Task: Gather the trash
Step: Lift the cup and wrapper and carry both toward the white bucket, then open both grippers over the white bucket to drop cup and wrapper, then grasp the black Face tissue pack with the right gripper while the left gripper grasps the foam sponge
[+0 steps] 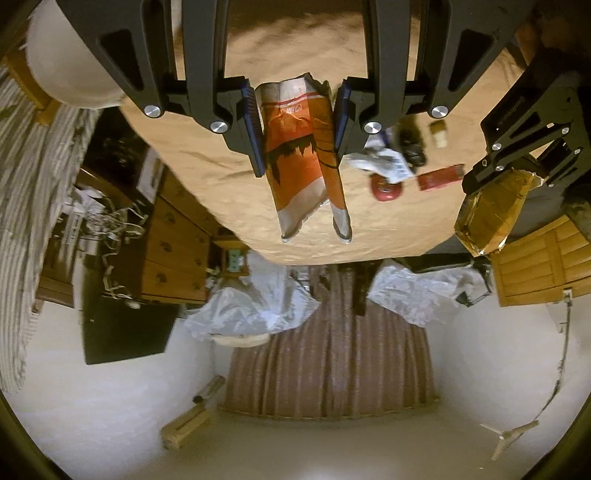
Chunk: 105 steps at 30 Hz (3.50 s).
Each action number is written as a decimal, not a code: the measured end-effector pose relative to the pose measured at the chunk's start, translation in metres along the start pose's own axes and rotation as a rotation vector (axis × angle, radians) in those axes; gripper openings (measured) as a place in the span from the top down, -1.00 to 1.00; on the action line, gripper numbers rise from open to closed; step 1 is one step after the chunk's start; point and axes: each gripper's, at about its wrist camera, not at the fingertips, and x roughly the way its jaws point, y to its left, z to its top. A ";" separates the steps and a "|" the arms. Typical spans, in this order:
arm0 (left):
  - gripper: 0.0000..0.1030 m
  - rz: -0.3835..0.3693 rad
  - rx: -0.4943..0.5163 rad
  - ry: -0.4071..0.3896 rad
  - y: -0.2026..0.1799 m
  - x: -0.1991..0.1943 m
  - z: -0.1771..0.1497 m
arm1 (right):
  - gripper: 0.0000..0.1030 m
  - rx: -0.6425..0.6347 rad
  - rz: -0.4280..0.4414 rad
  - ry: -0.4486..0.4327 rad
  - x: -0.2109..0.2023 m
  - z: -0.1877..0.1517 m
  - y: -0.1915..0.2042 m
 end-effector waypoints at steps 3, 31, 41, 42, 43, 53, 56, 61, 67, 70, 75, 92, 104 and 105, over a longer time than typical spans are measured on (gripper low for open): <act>0.32 -0.066 0.020 0.011 -0.026 0.005 0.004 | 0.34 0.003 -0.059 0.011 -0.015 0.007 -0.038; 0.31 -0.749 0.319 0.458 -0.276 0.072 -0.011 | 0.34 0.199 -0.160 0.646 -0.002 -0.028 -0.354; 0.31 -0.849 0.448 0.664 -0.315 0.085 -0.044 | 0.34 0.220 -0.122 0.835 0.016 -0.066 -0.364; 0.31 -0.844 0.452 0.673 -0.316 0.087 -0.048 | 0.34 0.222 -0.120 0.836 0.014 -0.067 -0.363; 0.31 -0.842 0.455 0.680 -0.316 0.088 -0.051 | 0.34 0.227 -0.116 0.838 0.014 -0.069 -0.365; 0.31 -0.821 0.450 0.694 -0.320 0.100 -0.058 | 0.25 0.250 -0.093 0.841 0.017 -0.078 -0.364; -0.34 -0.797 0.477 0.675 -0.320 0.097 -0.057 | -0.38 0.242 -0.141 0.802 0.015 -0.075 -0.365; -0.66 -0.763 0.433 0.636 -0.308 0.102 -0.051 | -0.37 0.299 -0.100 0.783 0.012 -0.076 -0.369; -0.66 -0.748 0.415 0.635 -0.297 0.106 -0.049 | -0.37 0.331 -0.073 0.758 0.013 -0.076 -0.367; -0.66 -0.743 0.396 0.629 -0.286 0.108 -0.046 | -0.37 0.324 -0.065 0.746 0.013 -0.073 -0.360; -0.66 -0.713 0.343 0.614 -0.246 0.109 -0.044 | -0.37 0.290 -0.030 0.680 0.010 -0.061 -0.328; -0.66 -0.362 0.060 0.576 -0.011 0.136 -0.051 | -0.47 0.013 0.282 0.439 0.078 -0.032 -0.077; -0.66 0.074 -0.295 0.616 0.177 0.183 -0.109 | -0.52 0.003 0.368 0.499 0.121 -0.064 -0.022; -0.66 0.074 -0.312 0.617 0.181 0.185 -0.112 | -0.52 0.005 0.374 0.507 0.126 -0.068 -0.021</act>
